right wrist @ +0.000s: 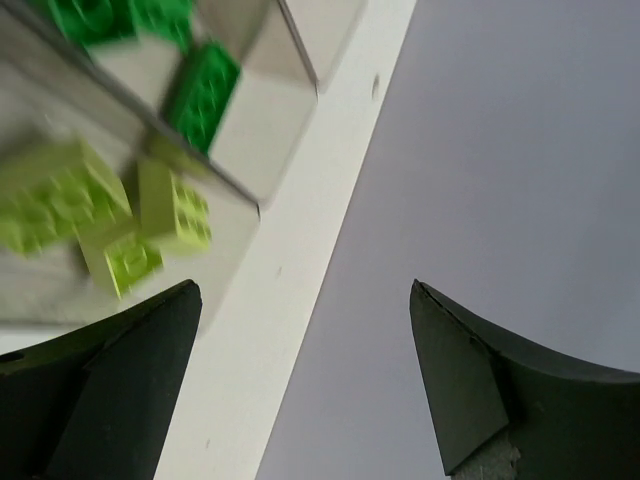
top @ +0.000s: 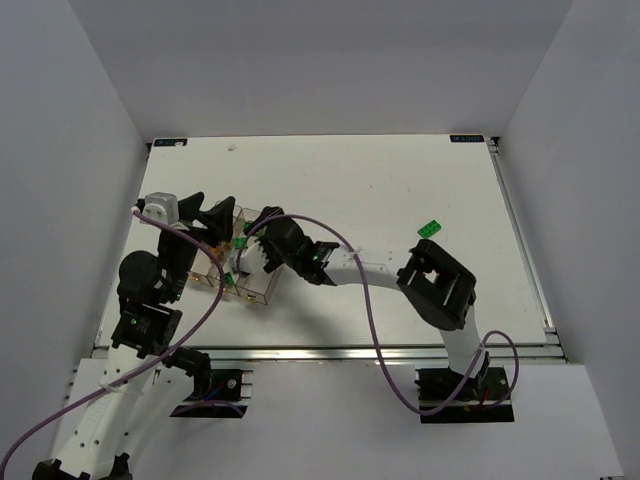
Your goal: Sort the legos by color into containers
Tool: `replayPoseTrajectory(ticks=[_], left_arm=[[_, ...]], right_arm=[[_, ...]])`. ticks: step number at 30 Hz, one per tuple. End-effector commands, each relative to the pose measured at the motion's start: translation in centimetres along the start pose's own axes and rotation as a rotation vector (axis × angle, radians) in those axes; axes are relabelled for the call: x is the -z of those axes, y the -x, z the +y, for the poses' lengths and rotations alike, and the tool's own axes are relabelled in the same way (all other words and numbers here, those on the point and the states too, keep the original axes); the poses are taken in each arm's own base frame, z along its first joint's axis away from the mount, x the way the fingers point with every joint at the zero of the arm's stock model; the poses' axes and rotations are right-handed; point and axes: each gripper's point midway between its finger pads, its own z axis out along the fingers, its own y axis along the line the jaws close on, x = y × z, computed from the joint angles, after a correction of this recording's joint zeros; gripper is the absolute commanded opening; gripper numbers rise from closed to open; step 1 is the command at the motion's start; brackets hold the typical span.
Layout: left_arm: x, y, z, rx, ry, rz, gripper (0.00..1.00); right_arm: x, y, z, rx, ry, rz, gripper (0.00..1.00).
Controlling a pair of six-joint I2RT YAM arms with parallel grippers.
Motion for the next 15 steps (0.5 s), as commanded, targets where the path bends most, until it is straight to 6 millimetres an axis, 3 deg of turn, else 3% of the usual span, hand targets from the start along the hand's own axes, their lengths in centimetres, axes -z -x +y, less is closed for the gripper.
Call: replayPoseTrajectory(ticks=[1, 3, 4, 6, 7, 9, 10, 11, 12, 13, 14, 15], left_arm=[[0.2, 0.3, -0.7, -0.007, -0.032, -0.013, 0.76], [0.2, 0.1, -0.8, -0.012, -0.037, -0.009, 0.76], [0.2, 0.0, -1.0, -0.010, -0.044, -0.006, 0.77], [0.2, -0.1, -1.2, -0.010, -0.053, -0.003, 0.76], [0.2, 0.0, -1.3, -0.010, -0.056, -0.003, 0.77], [0.1, -0.2, -1.4, -0.011, -0.062, 0.005, 0.76], [0.0, -0.3, -1.5, -0.007, -0.066, 0.009, 0.76], [0.0, -0.3, -1.7, -0.004, -0.072, 0.011, 0.76], [0.0, -0.3, -1.8, -0.002, -0.077, 0.014, 0.76], [0.0, -0.3, -1.9, 0.000, -0.081, 0.013, 0.76], [0.0, -0.3, -2.0, 0.003, -0.085, 0.016, 0.76], [0.0, -0.2, -2.1, 0.005, -0.088, 0.015, 0.76]], right_arm=[[2.8, -5.6, -2.8, -0.129, -0.076, 0.134, 0.89], [3.5, -7.8, -1.8, -0.252, -0.040, 0.176, 0.90], [4.3, -10.3, -1.1, -0.312, 0.003, 0.207, 0.89], [5.7, -13.0, -1.6, -0.535, -0.010, 0.233, 0.89], [6.6, -16.2, -0.3, -0.632, 0.034, 0.274, 0.90], [8.0, -19.1, 0.3, -0.843, 0.033, 0.297, 0.89], [10.0, -23.1, 0.2, -0.940, 0.007, 0.334, 0.89], [10.7, -23.2, 1.4, -1.022, 0.078, 0.285, 0.89], [11.9, -24.8, 1.1, -1.096, 0.067, 0.280, 0.89], [13.6, -28.3, 1.9, -1.216, 0.053, 0.312, 0.89], [14.4, -28.5, 2.9, -1.291, 0.113, 0.280, 0.89], [15.2, -30.0, 2.8, -1.346, 0.105, 0.284, 0.89]])
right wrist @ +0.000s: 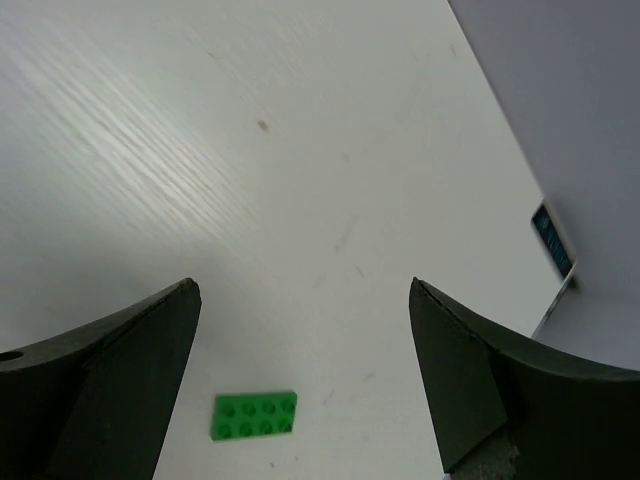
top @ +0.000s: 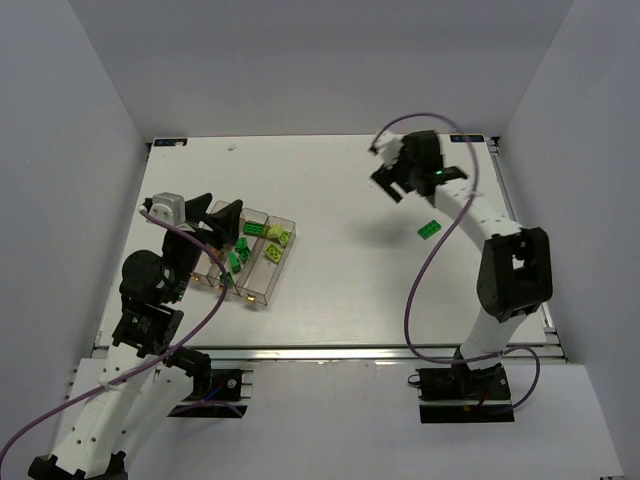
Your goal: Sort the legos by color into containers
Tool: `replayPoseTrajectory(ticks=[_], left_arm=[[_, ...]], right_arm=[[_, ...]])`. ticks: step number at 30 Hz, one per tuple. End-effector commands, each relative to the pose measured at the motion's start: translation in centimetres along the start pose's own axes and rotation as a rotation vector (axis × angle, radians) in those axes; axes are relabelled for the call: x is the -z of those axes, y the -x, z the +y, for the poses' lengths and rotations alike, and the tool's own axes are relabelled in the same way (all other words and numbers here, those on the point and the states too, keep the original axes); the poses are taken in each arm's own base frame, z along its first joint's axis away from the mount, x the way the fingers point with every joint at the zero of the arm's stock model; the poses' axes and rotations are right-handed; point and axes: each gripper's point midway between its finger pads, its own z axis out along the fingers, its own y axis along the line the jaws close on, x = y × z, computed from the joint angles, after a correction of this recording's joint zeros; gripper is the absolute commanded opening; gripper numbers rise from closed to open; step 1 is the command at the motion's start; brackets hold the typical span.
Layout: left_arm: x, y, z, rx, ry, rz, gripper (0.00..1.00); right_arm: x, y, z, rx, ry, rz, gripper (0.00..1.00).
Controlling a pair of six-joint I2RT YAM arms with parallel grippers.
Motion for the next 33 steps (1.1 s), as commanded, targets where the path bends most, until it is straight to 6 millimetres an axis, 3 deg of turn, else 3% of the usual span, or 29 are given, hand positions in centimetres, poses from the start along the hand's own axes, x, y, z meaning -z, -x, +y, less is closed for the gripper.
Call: replayPoseTrajectory(ticks=[1, 2, 3, 4, 6, 10, 14, 21, 33], left_arm=[[-0.1, 0.2, -0.8, 0.006, -0.037, -0.001, 0.76], [-0.1, 0.3, -0.9, 0.008, -0.040, -0.002, 0.76], [0.0, 0.4, -0.9, 0.008, -0.042, -0.005, 0.76], [0.0, 0.4, -1.0, 0.010, -0.046, -0.006, 0.76], [0.1, 0.4, -1.0, 0.012, -0.047, -0.007, 0.76], [0.1, 0.5, -1.1, 0.010, -0.047, -0.007, 0.76], [0.2, 0.4, -1.3, 0.010, -0.054, -0.005, 0.76], [0.3, 0.7, -1.3, 0.008, -0.057, -0.013, 0.76], [0.6, 1.2, -1.6, 0.011, -0.067, -0.026, 0.76]], right_arm=[[3.1, -3.4, -2.0, -0.383, 0.147, -0.001, 0.90], [3.1, -4.4, -2.5, -0.414, 0.153, 0.023, 0.89], [3.2, -6.4, -1.8, -0.451, 0.200, 0.092, 0.89], [3.6, -7.2, -3.1, -0.480, 0.191, 0.092, 0.89], [3.4, -8.5, -3.6, -0.537, 0.184, 0.122, 0.89], [2.9, -11.6, -5.6, -0.764, 0.015, 0.244, 0.89], [2.3, -13.1, -4.2, -0.973, -0.054, 0.308, 0.89], [2.2, -14.8, -1.6, -1.192, -0.107, 0.387, 0.89], [2.1, -17.9, 1.2, -1.282, -0.223, 0.468, 0.90]])
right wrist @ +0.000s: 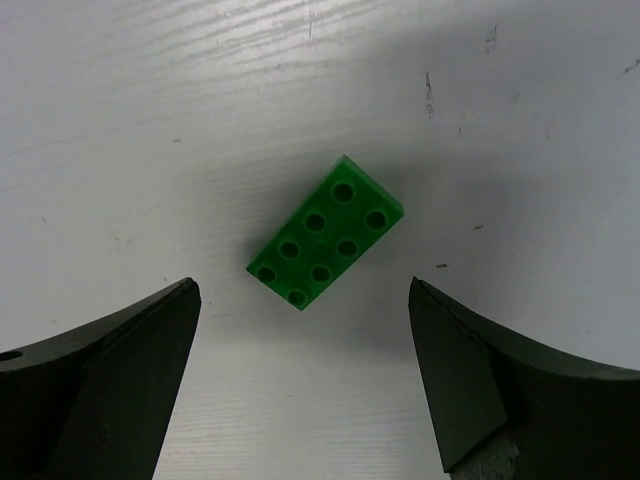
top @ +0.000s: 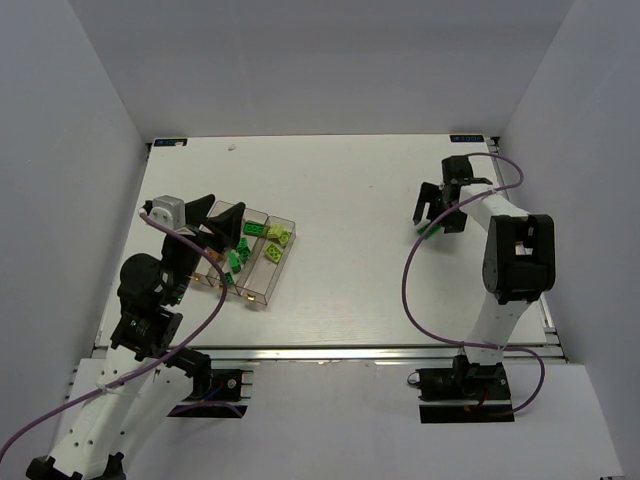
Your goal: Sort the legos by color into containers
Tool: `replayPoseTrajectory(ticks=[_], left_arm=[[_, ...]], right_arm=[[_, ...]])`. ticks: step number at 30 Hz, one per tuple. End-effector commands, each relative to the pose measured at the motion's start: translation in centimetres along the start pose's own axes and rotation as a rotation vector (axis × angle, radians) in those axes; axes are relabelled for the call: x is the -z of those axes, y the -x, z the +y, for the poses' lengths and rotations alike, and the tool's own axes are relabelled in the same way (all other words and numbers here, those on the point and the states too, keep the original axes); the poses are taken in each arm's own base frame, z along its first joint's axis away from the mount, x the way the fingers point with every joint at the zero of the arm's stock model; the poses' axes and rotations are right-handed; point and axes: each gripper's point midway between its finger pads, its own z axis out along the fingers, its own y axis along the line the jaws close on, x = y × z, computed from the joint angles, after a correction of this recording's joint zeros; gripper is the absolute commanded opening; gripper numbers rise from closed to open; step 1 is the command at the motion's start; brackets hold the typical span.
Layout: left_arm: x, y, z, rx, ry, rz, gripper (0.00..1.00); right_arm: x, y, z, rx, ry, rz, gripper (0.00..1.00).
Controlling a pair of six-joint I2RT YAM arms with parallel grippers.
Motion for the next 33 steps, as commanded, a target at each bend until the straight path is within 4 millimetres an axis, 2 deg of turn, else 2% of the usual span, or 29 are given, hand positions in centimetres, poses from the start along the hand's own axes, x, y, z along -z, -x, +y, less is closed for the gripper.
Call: replayPoseTrajectory(ticks=[1, 5, 10, 16, 20, 23, 27, 30, 33], left_arm=[[0.2, 0.8, -0.6, 0.004, -0.024, -0.019, 0.76], [0.2, 0.8, -0.6, 0.003, -0.022, -0.019, 0.76], [0.2, 0.7, -0.6, 0.001, -0.024, -0.014, 0.76], [0.3, 1.0, -0.7, -0.002, -0.024, -0.022, 0.76], [0.3, 1.0, -0.6, -0.005, -0.019, -0.021, 0.76], [0.3, 0.9, -0.5, -0.006, -0.016, -0.020, 0.76], [0.4, 1.0, -0.5, -0.006, -0.014, -0.022, 0.76], [0.3, 0.9, -0.4, -0.006, -0.013, -0.021, 0.76], [0.4, 0.9, -0.5, -0.006, -0.016, -0.022, 0.76]], right_arm=[[0.6, 1.5, 0.2, -0.059, -0.013, -0.084, 0.89], [-0.9, 1.2, 0.1, -0.080, -0.028, -0.063, 0.89], [-1.7, 1.4, 0.0, -0.090, -0.038, -0.064, 0.89], [-3.1, -0.7, -0.2, -0.099, -0.040, 0.005, 0.88], [-3.6, -1.4, -0.4, -0.087, -0.043, 0.012, 0.86], [-3.8, -2.0, -0.3, -0.079, -0.025, 0.027, 0.76], [-3.9, -2.8, 0.4, -0.065, 0.024, 0.048, 0.57], [-4.0, -3.0, 0.4, -0.054, 0.034, 0.046, 0.49], [-4.1, -3.2, 0.4, -0.036, 0.035, 0.049, 0.47]])
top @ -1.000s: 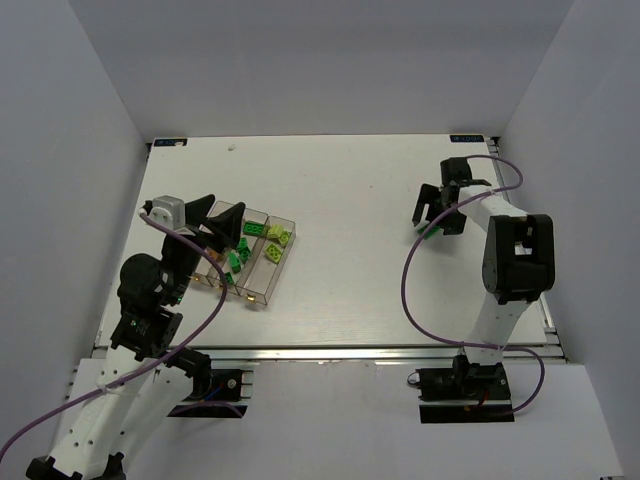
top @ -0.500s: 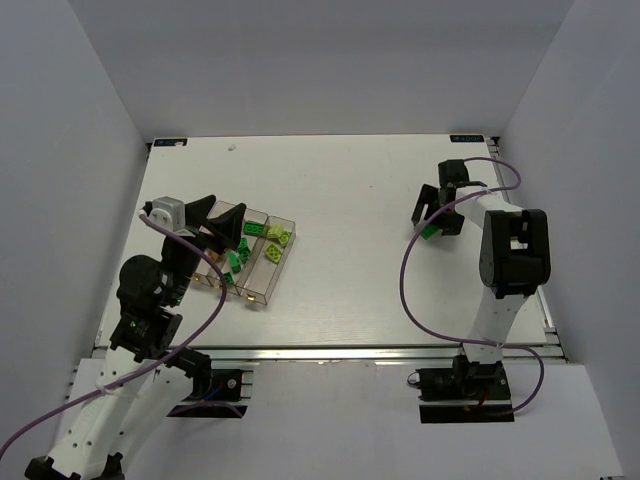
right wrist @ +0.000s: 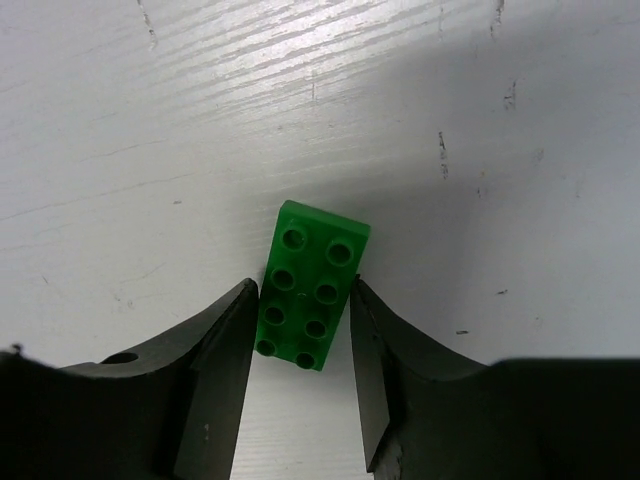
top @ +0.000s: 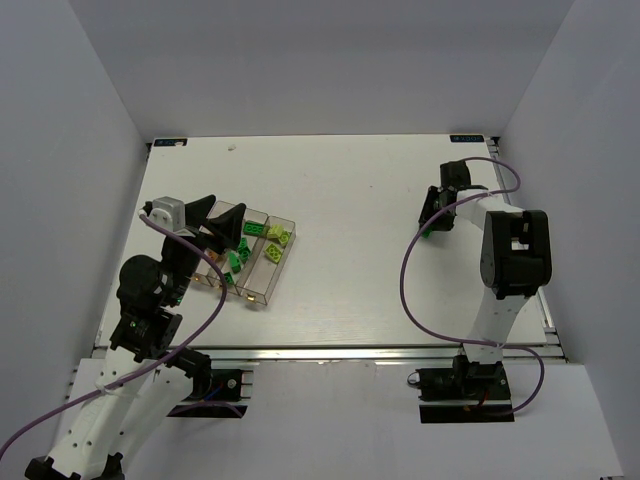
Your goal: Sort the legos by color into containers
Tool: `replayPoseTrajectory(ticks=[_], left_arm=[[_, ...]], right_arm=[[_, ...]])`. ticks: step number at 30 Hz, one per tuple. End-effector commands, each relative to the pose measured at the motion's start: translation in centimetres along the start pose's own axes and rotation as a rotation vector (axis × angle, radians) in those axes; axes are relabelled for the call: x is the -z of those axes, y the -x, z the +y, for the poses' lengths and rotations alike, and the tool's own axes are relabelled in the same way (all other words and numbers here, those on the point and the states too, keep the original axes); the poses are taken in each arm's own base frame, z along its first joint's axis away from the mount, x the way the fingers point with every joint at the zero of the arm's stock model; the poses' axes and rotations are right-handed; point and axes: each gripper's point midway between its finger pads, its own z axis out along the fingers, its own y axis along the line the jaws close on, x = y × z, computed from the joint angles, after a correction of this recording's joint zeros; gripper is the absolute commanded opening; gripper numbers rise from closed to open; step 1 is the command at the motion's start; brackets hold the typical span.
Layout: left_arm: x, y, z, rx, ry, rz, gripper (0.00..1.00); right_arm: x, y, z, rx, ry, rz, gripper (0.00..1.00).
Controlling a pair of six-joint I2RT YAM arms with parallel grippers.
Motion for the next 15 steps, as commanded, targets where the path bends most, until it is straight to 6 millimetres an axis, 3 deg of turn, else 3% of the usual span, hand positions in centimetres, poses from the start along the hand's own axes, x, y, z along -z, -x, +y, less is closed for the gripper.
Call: replayPoseTrajectory(ticks=[1, 5, 7, 9, 15], left_arm=[[0.2, 0.8, -0.2, -0.005, -0.005, -0.019, 0.76], [0.3, 1.0, -0.2, -0.005, -0.005, -0.022, 0.76], [0.2, 0.8, -0.2, -0.005, -0.003, -0.019, 0.76], [0.2, 0.7, -0.1, -0.007, -0.003, -0.016, 0.76], [0.2, 0.7, 0.0, -0.010, 0.002, -0.015, 0.76]], right_arm=[[-1.0, -3.4, 0.0, 0.022, 0.018, 0.099, 0.47], [-1.3, -3.6, 0.4, 0.063, 0.021, 0.111, 0.45], [-1.5, -3.7, 0.8, 0.102, 0.036, 0.120, 0.40], [-1.4, -3.6, 2.1, 0.142, 0.088, 0.124, 0.31], [-0.9, -2.6, 5.4, 0.347, 0.160, 0.075, 0.21]])
